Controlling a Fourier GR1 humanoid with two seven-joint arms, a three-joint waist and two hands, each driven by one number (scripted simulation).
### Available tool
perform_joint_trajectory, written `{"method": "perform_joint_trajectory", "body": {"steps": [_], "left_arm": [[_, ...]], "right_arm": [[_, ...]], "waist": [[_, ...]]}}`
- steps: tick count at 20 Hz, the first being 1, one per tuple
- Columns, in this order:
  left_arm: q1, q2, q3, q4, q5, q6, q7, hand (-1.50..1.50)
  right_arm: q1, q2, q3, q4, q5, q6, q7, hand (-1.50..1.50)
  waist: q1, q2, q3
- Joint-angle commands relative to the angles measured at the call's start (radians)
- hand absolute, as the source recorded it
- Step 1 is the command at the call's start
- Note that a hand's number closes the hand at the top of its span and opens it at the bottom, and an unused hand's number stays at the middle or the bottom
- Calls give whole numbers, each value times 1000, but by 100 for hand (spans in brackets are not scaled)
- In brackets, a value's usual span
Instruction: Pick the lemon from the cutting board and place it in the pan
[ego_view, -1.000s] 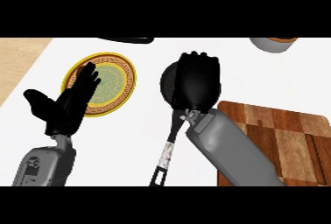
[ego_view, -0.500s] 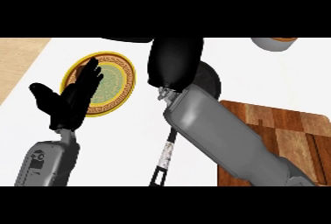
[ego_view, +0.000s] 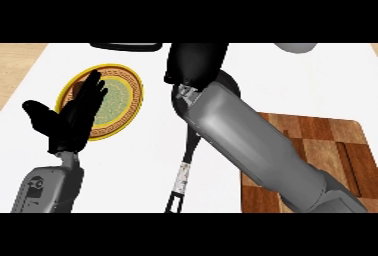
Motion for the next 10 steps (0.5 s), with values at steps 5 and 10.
{"method": "perform_joint_trajectory", "body": {"steps": [5, 10], "left_arm": [[30, 17, 31, -38, 11, 4, 0, 0], [52, 33, 37, -50, 18, -15, 10, 0]], "right_arm": [[89, 13, 10, 134, 3, -304, 74, 150], [137, 14, -63, 304, -55, -479, -117, 150]], "waist": [[-42, -2, 2], [-35, 6, 2]]}}
